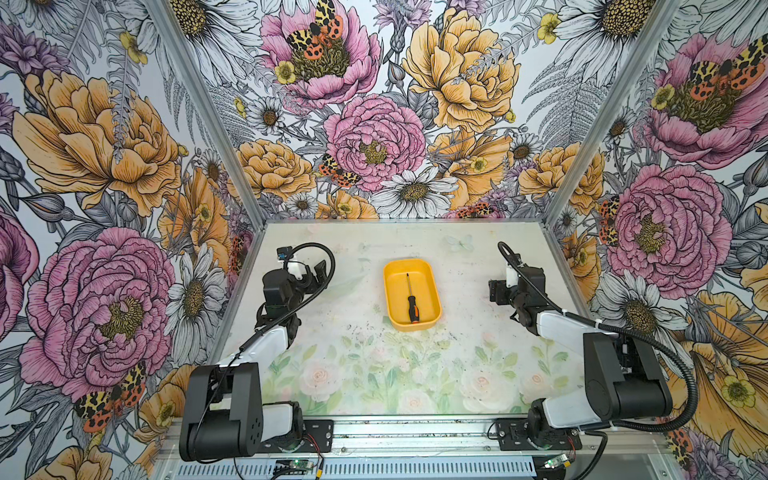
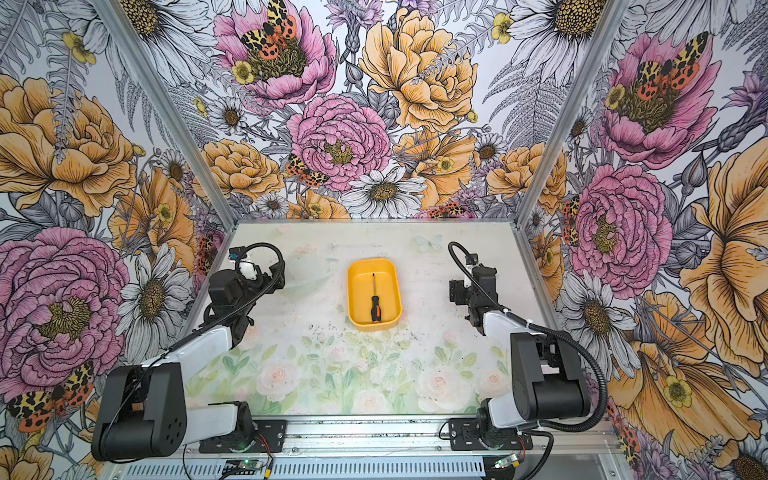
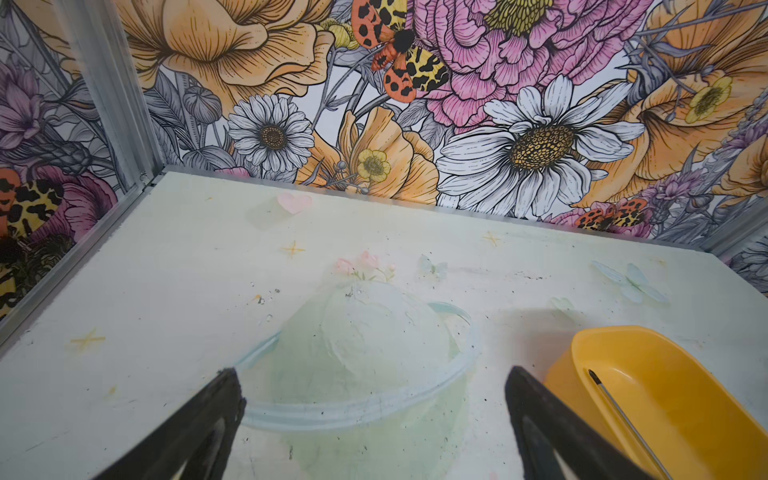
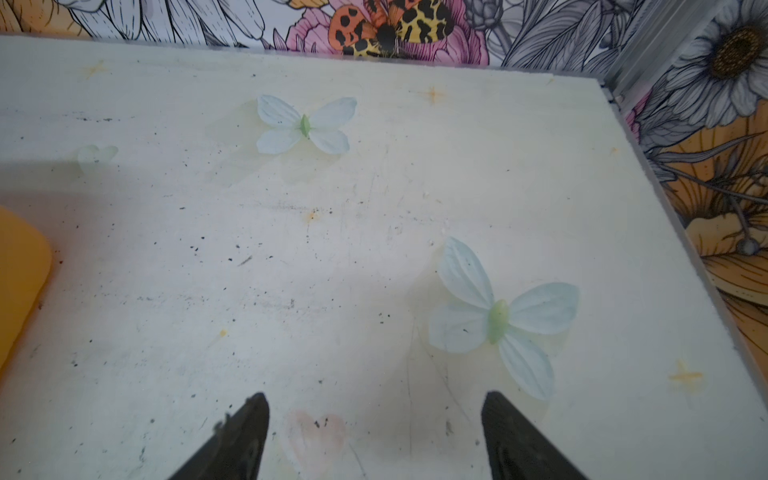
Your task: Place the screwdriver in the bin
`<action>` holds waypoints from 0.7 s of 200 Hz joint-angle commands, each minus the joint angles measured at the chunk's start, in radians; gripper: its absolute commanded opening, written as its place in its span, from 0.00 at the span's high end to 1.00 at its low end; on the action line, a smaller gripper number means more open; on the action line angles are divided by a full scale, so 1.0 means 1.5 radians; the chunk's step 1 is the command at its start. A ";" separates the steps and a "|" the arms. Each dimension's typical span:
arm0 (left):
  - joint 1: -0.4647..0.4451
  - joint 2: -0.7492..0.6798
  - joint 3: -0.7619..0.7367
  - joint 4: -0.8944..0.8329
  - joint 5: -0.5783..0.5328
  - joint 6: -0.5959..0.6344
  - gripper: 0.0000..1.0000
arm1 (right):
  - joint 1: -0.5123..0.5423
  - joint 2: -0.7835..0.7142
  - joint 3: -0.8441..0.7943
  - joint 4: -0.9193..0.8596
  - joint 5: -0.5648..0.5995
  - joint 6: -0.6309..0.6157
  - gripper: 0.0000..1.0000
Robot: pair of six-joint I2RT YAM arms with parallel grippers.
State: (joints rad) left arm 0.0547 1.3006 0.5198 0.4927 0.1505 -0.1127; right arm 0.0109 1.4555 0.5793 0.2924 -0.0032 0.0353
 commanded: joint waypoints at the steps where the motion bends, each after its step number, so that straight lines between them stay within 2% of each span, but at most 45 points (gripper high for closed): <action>1: 0.014 0.005 -0.020 0.069 -0.005 0.021 0.01 | -0.011 -0.011 -0.041 0.163 0.031 0.015 0.18; 32: 0.023 -0.004 -0.048 0.116 -0.011 0.027 0.01 | -0.012 -0.014 -0.071 0.224 0.046 0.019 0.18; 71: 0.028 -0.018 -0.068 0.136 -0.004 0.035 0.01 | -0.014 0.034 -0.090 0.307 0.064 0.021 0.18; 100: 0.028 -0.013 -0.091 0.131 -0.032 0.042 0.01 | -0.016 0.036 -0.098 0.317 0.064 0.026 0.18; 127: 0.029 0.031 -0.141 0.258 -0.040 0.032 0.01 | -0.016 0.036 -0.099 0.318 0.064 0.026 0.18; 140: 0.032 0.035 -0.138 0.251 -0.049 0.037 0.01 | -0.016 0.036 -0.100 0.319 0.064 0.026 0.18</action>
State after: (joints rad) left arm 0.0902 1.3228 0.3336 0.7612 0.1177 -0.0708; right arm -0.0082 1.5021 0.4358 0.7189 0.0792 0.0624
